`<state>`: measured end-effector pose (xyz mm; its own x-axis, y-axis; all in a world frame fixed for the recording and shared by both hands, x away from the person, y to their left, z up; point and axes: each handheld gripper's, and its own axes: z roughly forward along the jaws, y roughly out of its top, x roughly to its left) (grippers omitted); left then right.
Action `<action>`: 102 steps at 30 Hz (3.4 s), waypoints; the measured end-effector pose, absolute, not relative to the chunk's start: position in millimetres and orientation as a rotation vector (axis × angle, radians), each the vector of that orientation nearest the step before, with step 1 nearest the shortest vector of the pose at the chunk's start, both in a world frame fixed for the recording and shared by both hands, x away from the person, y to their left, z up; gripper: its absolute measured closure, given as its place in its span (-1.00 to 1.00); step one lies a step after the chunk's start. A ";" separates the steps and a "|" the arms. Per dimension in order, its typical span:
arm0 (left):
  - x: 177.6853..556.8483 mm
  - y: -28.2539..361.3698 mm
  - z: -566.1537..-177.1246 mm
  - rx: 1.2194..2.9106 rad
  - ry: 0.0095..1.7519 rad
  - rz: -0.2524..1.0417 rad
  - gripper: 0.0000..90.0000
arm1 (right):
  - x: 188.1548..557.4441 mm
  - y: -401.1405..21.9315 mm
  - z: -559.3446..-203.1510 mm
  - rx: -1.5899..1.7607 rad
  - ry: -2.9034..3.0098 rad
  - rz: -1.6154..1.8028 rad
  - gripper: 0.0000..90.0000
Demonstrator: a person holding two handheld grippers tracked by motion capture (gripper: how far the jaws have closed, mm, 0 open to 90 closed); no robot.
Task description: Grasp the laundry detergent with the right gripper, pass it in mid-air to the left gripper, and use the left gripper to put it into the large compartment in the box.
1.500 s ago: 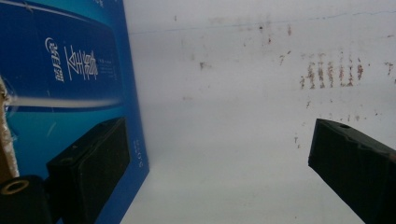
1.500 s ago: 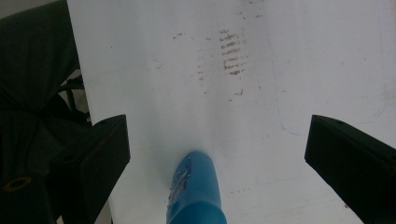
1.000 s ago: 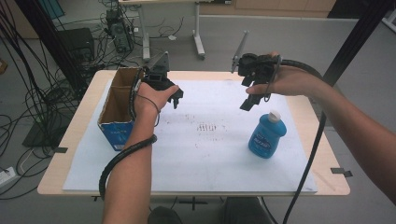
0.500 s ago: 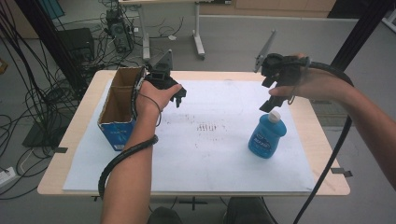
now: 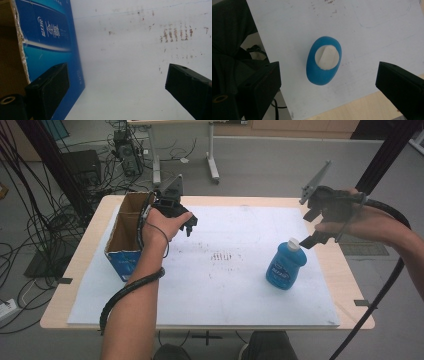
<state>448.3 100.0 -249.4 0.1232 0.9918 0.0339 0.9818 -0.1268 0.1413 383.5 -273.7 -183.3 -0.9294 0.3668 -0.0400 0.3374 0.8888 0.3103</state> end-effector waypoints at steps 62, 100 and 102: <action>450.6 99.2 -269.4 2.317 1.984 0.180 -0.87 | 341.0 -325.7 -352.9 0.915 2.565 1.106 -0.94; 452.9 96.0 -271.0 2.322 1.969 0.181 -0.87 | 344.5 -306.7 -374.0 0.905 2.459 1.195 -0.96; 453.3 95.8 -271.2 2.325 1.968 0.180 -0.87 | 344.5 -306.5 -373.8 0.906 2.457 1.197 -0.96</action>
<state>453.3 95.8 -271.2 0.1631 0.9861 0.0313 0.9755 -0.1660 0.1445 344.5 -306.5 -373.8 -0.7711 0.6357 0.0358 0.4199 0.4654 0.7792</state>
